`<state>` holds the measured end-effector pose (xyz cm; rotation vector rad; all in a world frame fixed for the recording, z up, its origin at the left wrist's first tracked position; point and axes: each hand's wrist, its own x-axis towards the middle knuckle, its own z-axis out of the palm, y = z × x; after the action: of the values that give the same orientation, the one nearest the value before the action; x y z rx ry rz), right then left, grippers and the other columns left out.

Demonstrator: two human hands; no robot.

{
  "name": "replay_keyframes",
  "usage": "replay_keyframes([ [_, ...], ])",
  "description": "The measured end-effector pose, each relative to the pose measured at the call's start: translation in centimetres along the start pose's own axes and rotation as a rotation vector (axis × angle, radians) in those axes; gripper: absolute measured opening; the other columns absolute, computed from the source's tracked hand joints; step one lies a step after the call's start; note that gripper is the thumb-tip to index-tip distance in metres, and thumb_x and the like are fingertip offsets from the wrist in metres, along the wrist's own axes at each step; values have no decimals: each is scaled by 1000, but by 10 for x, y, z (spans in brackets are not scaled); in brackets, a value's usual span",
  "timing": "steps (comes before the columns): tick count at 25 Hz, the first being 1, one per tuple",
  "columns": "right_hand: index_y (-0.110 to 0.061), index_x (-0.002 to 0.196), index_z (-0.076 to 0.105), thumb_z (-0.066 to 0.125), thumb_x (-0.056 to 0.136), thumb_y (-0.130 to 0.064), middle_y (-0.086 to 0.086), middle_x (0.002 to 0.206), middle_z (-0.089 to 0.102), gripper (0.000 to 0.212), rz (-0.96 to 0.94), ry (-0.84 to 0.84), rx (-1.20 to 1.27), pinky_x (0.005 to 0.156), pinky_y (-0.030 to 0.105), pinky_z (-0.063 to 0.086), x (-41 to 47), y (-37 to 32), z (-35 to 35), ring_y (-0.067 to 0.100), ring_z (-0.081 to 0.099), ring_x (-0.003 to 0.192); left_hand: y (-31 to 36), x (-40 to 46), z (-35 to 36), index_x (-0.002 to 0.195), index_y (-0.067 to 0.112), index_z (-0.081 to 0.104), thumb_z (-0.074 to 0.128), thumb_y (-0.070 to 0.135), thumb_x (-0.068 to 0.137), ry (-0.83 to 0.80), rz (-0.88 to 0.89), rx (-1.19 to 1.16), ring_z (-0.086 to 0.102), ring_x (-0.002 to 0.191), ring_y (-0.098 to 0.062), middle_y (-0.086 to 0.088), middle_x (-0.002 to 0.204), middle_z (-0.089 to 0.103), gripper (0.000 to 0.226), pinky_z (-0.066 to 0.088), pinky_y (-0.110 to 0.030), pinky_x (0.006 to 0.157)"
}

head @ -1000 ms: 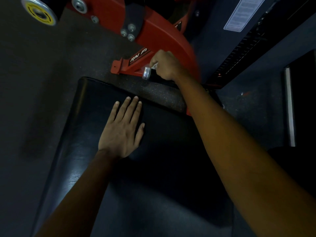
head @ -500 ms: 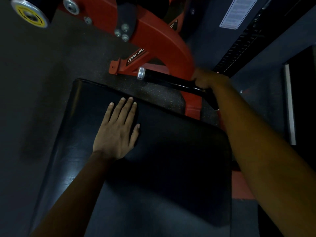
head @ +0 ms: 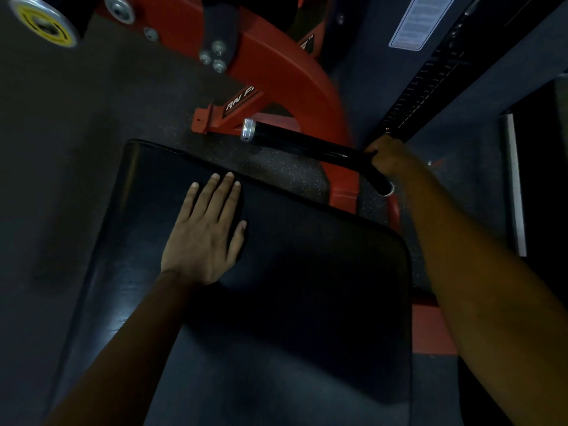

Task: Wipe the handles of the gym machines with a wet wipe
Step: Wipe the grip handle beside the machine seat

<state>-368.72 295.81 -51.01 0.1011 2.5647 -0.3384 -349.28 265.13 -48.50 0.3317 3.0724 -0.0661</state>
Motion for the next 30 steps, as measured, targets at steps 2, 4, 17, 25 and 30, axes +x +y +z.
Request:
replay_keyframes([
  [2, -3, 125, 58, 45, 91, 4, 20, 130, 54, 37, -7, 17, -2, 96, 32, 44, -3, -6, -5, 33, 52, 116, 0, 0, 1, 148, 3, 28, 28, 40, 99, 3, 0, 0, 17, 146, -27, -14, 156, 25, 61, 14, -47, 119],
  [4, -2, 118, 62, 46, 91, 2, 19, 125, 58, 32, -30, 41, 12, 94, 29, 46, -5, -14, -11, 32, 55, 112, 0, 0, 1, 148, 3, 28, 28, 40, 99, 5, -1, -4, 17, 146, -27, -15, 156, 25, 61, 14, -47, 119],
  [17, -3, 102, 66, 57, 86, 4, 10, 109, 64, 20, -574, 296, 277, 80, 28, 55, -32, -184, 7, 18, 62, 96, 0, 0, 0, 148, 3, 28, 28, 40, 99, 3, -4, -9, 18, 146, -27, -15, 156, 25, 61, 14, -47, 119],
  [25, -5, 83, 65, 61, 81, -1, 8, 83, 60, 6, -785, 780, 284, 58, 19, 39, -66, -158, 47, 15, 52, 73, -1, 0, 1, 148, 4, 28, 27, 40, 99, 12, -7, -17, 18, 146, -26, -14, 156, 24, 61, 13, -46, 119],
  [30, -3, 82, 63, 65, 77, 0, 11, 82, 61, 6, -739, 739, 183, 51, 28, 50, -69, -150, 68, 22, 60, 66, -1, 0, 1, 148, 3, 27, 26, 39, 99, 19, -3, -20, 17, 146, -27, -14, 156, 24, 61, 13, -46, 119],
])
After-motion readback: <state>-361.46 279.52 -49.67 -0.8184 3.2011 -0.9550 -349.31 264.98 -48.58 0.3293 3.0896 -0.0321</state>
